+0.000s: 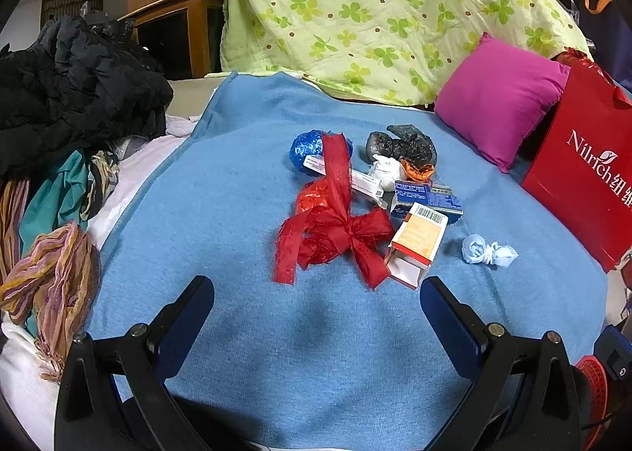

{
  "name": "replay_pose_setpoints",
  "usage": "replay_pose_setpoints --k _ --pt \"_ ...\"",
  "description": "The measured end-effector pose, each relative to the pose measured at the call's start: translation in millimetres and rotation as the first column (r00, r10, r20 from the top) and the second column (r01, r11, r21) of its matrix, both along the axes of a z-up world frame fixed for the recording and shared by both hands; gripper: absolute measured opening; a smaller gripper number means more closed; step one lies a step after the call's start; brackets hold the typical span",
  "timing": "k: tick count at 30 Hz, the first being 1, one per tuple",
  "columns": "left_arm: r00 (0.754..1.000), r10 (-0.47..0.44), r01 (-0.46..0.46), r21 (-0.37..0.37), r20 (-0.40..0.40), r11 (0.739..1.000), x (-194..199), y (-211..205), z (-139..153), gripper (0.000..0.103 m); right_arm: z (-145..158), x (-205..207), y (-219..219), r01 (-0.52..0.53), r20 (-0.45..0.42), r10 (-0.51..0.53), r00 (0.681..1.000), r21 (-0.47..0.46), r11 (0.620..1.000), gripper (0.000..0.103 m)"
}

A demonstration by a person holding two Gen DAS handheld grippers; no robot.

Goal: Collect trash
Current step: 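Move both tools over the trash pile on the blue blanket, then grasp the white-and-orange medicine box with the left tool while the right tool approaches the light-blue tissue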

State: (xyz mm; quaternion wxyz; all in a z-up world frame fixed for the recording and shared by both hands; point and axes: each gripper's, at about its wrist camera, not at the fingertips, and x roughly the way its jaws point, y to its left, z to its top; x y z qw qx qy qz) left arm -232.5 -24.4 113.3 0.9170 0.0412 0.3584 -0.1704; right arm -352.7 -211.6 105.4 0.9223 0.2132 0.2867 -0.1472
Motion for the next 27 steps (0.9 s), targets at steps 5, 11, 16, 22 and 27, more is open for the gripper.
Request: replay_pose_setpoints --k 5,11,16,22,27 --pt "0.999 -0.051 0.051 -0.011 0.004 0.999 1.8 -13.7 3.1 0.103 -2.6 -0.8 -3.0 0.007 -0.006 -0.007 1.000 0.006 1.000 0.103" --pt "0.980 -0.197 0.196 0.038 0.021 0.980 11.9 -64.0 -0.9 0.103 -9.9 -5.8 -18.1 0.037 -0.008 -0.037 0.999 0.034 0.999 0.103" --pt "0.966 -0.258 0.259 0.111 -0.022 0.960 35.4 -101.3 -19.1 0.103 -18.0 -10.4 -37.7 0.076 -0.008 -0.076 0.997 0.073 0.994 0.103" --pt "0.958 -0.279 0.285 0.192 -0.062 0.939 58.8 -123.4 -41.0 0.103 -30.4 -7.1 -53.7 0.097 -0.021 -0.095 0.995 0.116 0.988 0.103" --pt "0.949 -0.300 0.315 0.212 -0.099 0.925 67.0 -135.7 -56.0 0.082 -35.6 -1.9 -59.2 0.100 -0.034 -0.097 0.995 0.126 0.987 0.103"
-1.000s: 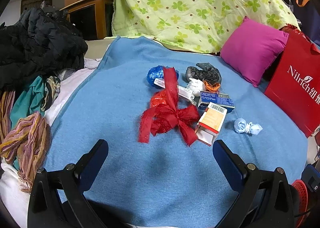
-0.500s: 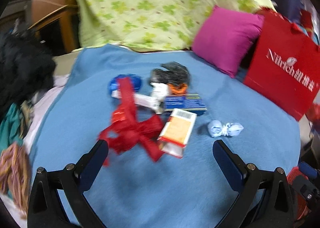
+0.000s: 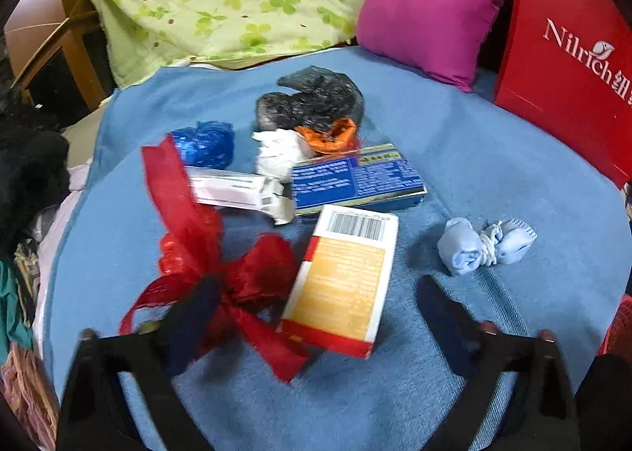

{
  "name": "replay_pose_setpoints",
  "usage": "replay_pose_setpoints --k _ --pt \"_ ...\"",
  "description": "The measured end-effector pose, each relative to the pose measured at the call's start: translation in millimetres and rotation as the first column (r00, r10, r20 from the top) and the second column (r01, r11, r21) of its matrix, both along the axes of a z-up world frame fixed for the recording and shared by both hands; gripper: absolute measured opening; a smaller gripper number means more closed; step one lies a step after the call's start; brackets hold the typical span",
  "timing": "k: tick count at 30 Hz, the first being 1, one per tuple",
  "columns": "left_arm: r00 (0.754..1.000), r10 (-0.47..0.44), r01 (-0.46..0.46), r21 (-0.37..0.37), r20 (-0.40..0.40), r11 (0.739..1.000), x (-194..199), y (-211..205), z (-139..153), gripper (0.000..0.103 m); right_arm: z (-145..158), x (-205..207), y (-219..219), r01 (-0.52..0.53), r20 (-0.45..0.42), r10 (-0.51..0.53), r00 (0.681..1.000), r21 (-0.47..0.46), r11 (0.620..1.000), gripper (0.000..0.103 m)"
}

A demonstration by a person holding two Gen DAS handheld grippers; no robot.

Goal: Collect trash
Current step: 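Grasp the white-and-orange medicine box with the left tool while the right tool approaches the light-blue tissue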

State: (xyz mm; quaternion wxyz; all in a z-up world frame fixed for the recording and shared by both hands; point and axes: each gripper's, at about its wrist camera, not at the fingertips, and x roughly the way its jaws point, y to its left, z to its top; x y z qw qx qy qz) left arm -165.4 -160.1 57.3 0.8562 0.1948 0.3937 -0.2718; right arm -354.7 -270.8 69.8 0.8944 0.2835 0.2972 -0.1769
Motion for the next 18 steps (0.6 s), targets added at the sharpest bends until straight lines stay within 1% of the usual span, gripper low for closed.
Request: replay_pose_setpoints --k 1,2,3,5,6,8,11,13,16,18 --pt "1.000 -0.015 0.015 0.008 -0.014 1.000 0.7 -3.6 -3.4 0.073 -0.7 0.8 -1.2 0.003 -0.002 -0.003 1.000 0.001 1.000 0.103" --pt "0.999 -0.031 0.032 0.011 -0.039 0.999 1.6 -6.6 -7.2 0.054 -1.9 1.2 -2.3 0.004 -0.004 -0.004 1.000 0.001 1.000 0.103" --pt "0.997 -0.041 0.041 0.007 -0.062 0.999 2.4 -8.2 -10.4 0.053 -2.0 1.9 -2.6 0.005 -0.006 -0.005 1.000 0.002 1.000 0.103" --pt "0.997 -0.044 0.043 -0.015 -0.061 0.999 0.3 -7.1 -10.2 0.051 -1.9 4.9 -2.7 0.007 -0.015 -0.007 1.000 -0.002 1.000 0.103" --pt "0.997 -0.044 0.042 -0.036 -0.065 0.998 -0.8 -4.4 -7.7 0.049 -1.8 5.8 -2.4 0.007 -0.018 -0.007 1.000 -0.005 1.000 0.103" --pt "0.998 -0.034 0.028 -0.102 -0.060 0.994 -4.6 4.8 4.2 0.049 -1.8 7.3 -2.0 0.006 -0.024 -0.006 1.000 -0.013 1.000 0.103" --pt "1.000 -0.016 0.011 -0.191 -0.024 0.982 -14.8 22.9 30.2 0.049 -1.6 15.4 -0.5 -0.003 -0.039 0.002 0.999 -0.022 1.000 0.103" --pt "1.000 0.001 0.001 -0.237 0.009 0.971 -21.4 38.2 47.5 0.049 1.2 24.3 1.5 -0.019 -0.044 0.017 0.999 -0.038 0.999 0.103" --pt "0.997 0.054 -0.036 -0.290 0.057 0.956 -27.8 64.6 69.1 0.049 5.9 42.2 5.5 -0.051 -0.053 0.047 0.997 -0.070 0.996 0.103" --pt "0.991 0.109 -0.079 -0.319 0.079 0.945 -28.3 88.1 78.8 0.049 9.6 60.1 8.6 -0.076 -0.056 0.071 0.996 -0.094 0.993 0.103"
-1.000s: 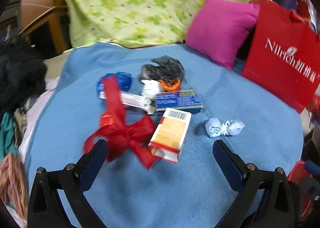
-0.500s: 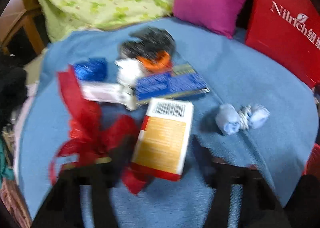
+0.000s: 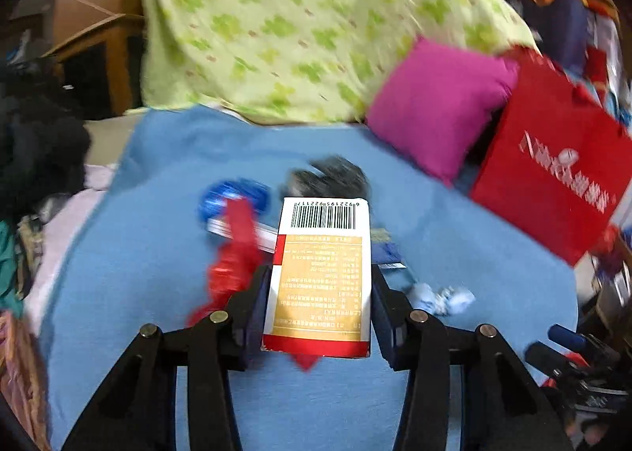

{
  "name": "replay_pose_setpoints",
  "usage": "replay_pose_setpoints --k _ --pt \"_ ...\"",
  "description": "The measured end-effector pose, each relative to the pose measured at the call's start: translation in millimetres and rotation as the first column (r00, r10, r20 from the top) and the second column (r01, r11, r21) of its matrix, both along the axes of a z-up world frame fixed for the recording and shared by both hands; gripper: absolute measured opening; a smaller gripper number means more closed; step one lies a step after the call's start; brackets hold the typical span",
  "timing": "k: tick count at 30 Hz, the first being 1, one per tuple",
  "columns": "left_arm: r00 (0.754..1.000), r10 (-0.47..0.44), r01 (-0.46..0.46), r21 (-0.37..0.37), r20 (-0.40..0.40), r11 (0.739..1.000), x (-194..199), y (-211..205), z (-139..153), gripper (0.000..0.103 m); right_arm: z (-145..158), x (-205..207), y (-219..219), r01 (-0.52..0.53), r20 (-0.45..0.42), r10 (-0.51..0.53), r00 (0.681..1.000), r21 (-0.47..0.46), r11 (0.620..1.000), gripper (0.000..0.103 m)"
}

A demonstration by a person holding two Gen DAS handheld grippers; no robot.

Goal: Collect trash
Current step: 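Grasp the white-and-orange medicine box with the left tool while the right tool approaches the light-blue tissue, then close the right tool on the crumpled light-blue tissue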

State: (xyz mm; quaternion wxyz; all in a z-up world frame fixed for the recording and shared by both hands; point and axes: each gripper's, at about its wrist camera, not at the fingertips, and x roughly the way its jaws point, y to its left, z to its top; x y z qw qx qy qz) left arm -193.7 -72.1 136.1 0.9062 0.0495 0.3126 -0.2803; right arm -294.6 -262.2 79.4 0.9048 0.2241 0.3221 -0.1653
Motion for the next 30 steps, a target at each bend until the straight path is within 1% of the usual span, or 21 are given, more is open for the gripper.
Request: replay_pose_setpoints --k 2,4,7,11,17,20,27,28,29,30 --pt "0.998 0.063 -0.063 -0.010 0.018 0.998 3.7 21.0 2.9 0.049 2.8 25.0 2.2 -0.026 -0.005 0.026 1.000 -0.009 1.000 0.103" --pt "0.992 0.124 -0.124 -0.005 0.027 0.992 10.4 39.9 2.5 0.049 1.4 49.3 3.8 -0.042 -0.021 0.042 0.999 -0.025 0.999 0.103" --pt "0.983 0.181 -0.181 0.003 0.009 0.984 21.6 64.6 -5.3 0.049 -5.6 80.1 6.8 -0.055 -0.067 0.051 0.996 -0.055 0.997 0.103" --pt "0.973 0.230 -0.230 0.009 -0.022 0.973 34.3 87.3 -16.7 0.049 -19.2 112.2 8.9 -0.033 -0.121 0.024 0.992 -0.078 0.996 0.103" --pt "0.967 0.249 -0.249 0.015 -0.045 0.968 42.3 101.0 -28.8 0.049 -31.6 129.7 8.7 -0.016 -0.164 -0.001 0.986 -0.101 0.995 0.103" --pt "0.967 0.249 -0.248 0.013 -0.053 0.969 43.9 100.7 -30.8 0.049 -34.0 132.7 6.8 -0.005 -0.183 -0.017 0.983 -0.118 0.993 0.103" --pt "0.969 0.240 -0.240 0.015 -0.055 0.971 41.7 96.0 -30.7 0.049 -37.7 132.8 -0.4 0.002 -0.193 -0.024 0.981 -0.110 0.994 0.102" --pt "0.970 0.239 -0.238 0.016 -0.053 0.971 40.8 95.2 -30.3 0.049 -37.8 133.2 -0.7 0.000 -0.189 -0.020 0.982 -0.108 0.994 0.100" --pt "0.970 0.238 -0.238 0.018 -0.051 0.971 40.1 94.8 -29.9 0.049 -38.5 134.3 -0.1 -0.011 -0.186 -0.008 0.982 -0.101 0.995 0.093" --pt "0.969 0.240 -0.239 0.019 -0.051 0.971 39.6 94.5 -29.6 0.049 -40.5 136.2 0.9 -0.027 -0.195 0.009 0.981 -0.090 0.996 0.066"
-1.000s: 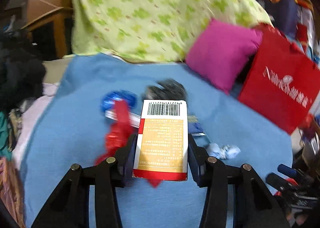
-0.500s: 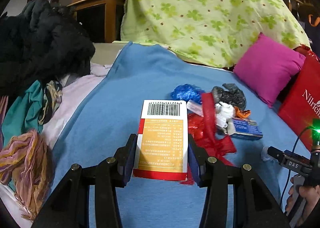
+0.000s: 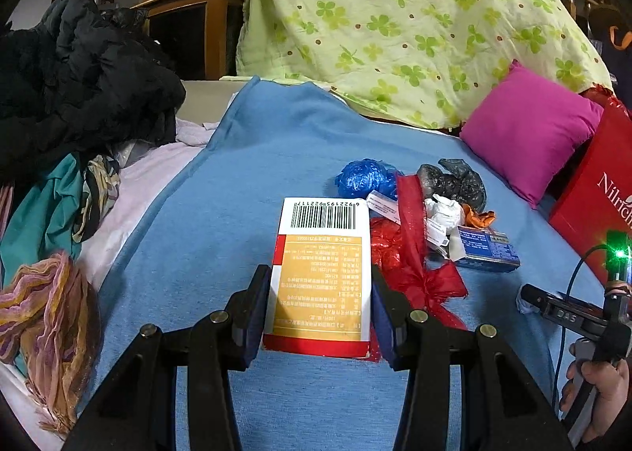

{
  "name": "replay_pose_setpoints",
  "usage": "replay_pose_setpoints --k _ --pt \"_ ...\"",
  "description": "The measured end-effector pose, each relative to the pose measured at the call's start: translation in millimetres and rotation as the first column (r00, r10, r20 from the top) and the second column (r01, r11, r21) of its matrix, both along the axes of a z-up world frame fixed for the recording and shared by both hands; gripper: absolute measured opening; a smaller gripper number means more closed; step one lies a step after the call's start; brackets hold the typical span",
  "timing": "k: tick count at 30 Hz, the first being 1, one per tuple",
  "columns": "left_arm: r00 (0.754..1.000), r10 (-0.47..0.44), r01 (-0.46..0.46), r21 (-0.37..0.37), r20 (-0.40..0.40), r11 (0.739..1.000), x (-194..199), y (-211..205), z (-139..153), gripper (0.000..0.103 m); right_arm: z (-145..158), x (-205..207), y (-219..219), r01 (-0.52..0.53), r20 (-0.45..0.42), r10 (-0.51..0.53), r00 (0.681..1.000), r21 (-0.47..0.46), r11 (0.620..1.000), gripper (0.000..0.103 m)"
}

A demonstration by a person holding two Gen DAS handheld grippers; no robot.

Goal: Collect trash
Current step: 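Close the right tool on the crumpled light-blue tissue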

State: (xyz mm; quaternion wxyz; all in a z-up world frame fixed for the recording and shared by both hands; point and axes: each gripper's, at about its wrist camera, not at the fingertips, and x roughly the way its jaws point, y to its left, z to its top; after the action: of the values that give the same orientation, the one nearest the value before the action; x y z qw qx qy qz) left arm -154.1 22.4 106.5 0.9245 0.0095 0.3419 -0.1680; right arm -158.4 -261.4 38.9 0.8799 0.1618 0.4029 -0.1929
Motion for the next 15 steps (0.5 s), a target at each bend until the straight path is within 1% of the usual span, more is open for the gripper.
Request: replay_pose_setpoints --k 1,3,7,10,15 --pt "1.000 -0.001 0.001 -0.005 -0.004 1.000 0.1 0.0 0.1 0.049 -1.8 1.9 0.6 -0.015 -0.009 0.015 1.000 0.018 1.000 0.056" --pt "1.000 -0.003 0.003 -0.013 -0.008 1.000 -1.2 -1.7 1.4 0.049 0.7 0.8 3.3 -0.021 -0.010 0.021 1.000 0.008 1.000 0.054" --pt "1.000 -0.024 0.024 -0.007 -0.001 1.000 -10.1 -7.9 8.6 0.049 8.3 -7.5 6.8 -0.032 0.009 0.032 0.999 0.012 0.999 0.045" --pt "0.999 -0.026 0.026 -0.010 0.020 1.000 -17.7 -9.2 18.3 0.049 13.7 -13.5 6.3 -0.035 0.024 0.034 0.999 0.029 0.999 0.041" --pt "0.999 -0.035 0.035 -0.011 0.042 0.999 -28.3 -11.4 31.6 0.049 25.5 -25.8 5.5 -0.030 0.060 0.028 0.998 0.037 0.999 0.040"
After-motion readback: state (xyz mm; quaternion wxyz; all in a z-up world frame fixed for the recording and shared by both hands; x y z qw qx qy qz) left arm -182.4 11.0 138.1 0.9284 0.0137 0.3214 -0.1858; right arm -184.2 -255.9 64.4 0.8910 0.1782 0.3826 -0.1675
